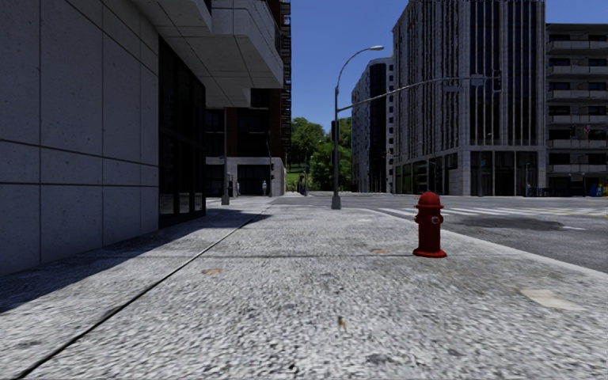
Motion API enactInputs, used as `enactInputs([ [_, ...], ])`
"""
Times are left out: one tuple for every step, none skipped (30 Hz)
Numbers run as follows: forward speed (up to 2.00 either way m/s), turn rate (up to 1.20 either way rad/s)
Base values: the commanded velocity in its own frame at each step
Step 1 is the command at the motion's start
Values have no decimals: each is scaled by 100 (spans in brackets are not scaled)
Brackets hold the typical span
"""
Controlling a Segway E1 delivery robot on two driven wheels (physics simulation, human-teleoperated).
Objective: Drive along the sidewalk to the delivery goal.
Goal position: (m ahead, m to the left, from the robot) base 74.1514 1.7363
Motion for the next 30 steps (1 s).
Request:
enactInputs([
  [200,0],
  [200,0],
  [200,0],
  [200,0],
  [200,0],
  [200,0],
  [200,0],
  [200,0],
  [200,0],
  [200,0],
  [200,0],
  [200,0],
  [200,0],
  [200,0],
  [200,0],
  [200,0],
  [200,0],
  [200,0],
  [200,0],
  [200,0],
  [200,0],
  [200,0],
  [200,0],
  [200,0],
  [200,0],
  [200,0],
  [200,0],
  [200,0],
  [200,0],
  [200,0],
])
